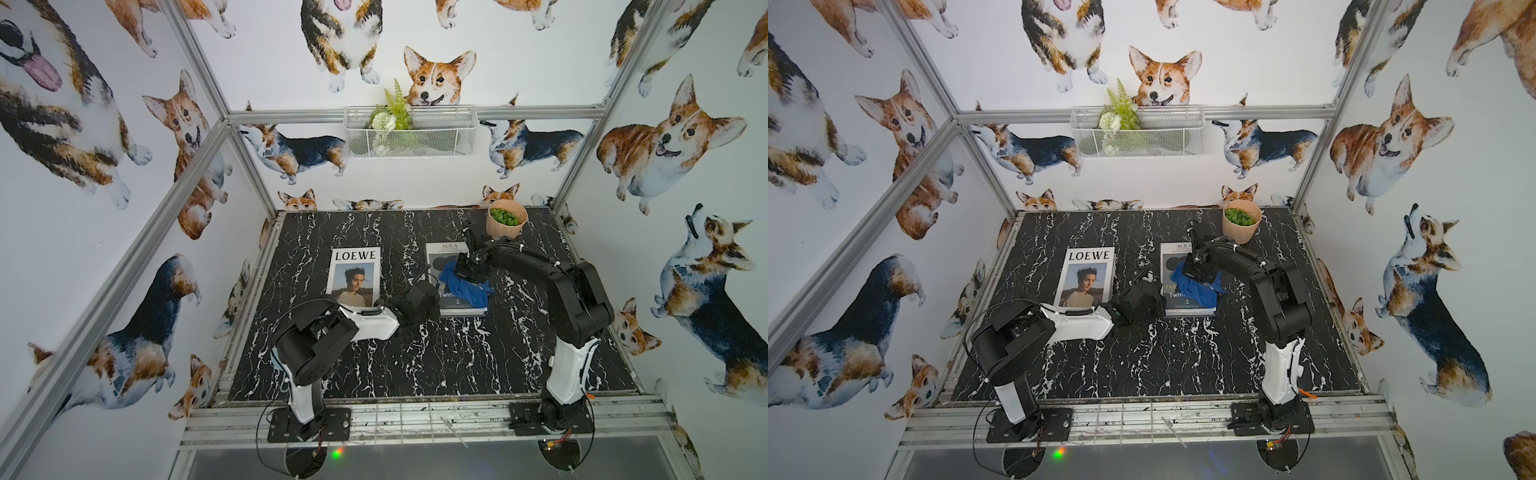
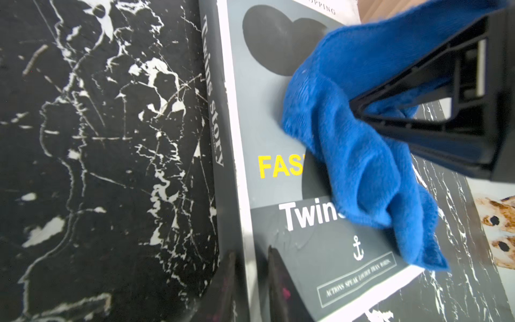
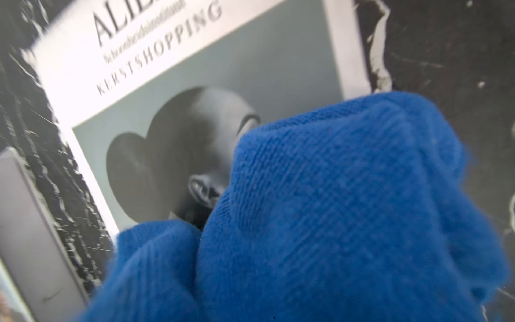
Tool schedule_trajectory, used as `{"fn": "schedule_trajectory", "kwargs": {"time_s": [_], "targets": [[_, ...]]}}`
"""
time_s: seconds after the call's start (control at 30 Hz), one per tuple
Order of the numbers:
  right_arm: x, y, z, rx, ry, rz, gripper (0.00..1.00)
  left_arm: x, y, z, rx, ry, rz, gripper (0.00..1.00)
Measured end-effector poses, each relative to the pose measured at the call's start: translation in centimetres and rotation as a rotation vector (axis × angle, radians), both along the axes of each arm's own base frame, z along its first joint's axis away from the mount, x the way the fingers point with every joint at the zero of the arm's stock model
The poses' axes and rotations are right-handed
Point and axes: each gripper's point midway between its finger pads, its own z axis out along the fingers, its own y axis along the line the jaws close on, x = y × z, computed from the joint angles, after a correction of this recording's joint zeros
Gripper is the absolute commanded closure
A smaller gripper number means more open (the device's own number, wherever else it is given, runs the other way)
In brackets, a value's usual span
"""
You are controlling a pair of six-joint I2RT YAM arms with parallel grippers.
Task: Wipe the cover of the book
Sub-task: Wipe the dirt from the cover of the book.
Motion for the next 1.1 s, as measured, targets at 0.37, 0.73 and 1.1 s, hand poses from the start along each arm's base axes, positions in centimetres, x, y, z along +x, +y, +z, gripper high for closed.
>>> {"fn": "schedule_trajectory", "kwargs": {"time_s": [0.37,0.73,1.1], "targets": [[1.7,-4.2,1.0,-0.038,-0.021,-0.051,1.00,0.1,-0.2,-0.1,0.006,0.003,-0.001,0.76],[5.2,5.2,0.4,-0.075,-0.073,0.068,1.00,0.1,-0.3,0.0,0.011,0.005,-0.002,0.76],[8.0,-0.3,1.4,-0.009,-0.055,-0.020,1.00,0.1,-0.4,0.0,0.013,0.007,-0.003,0.76]]}}
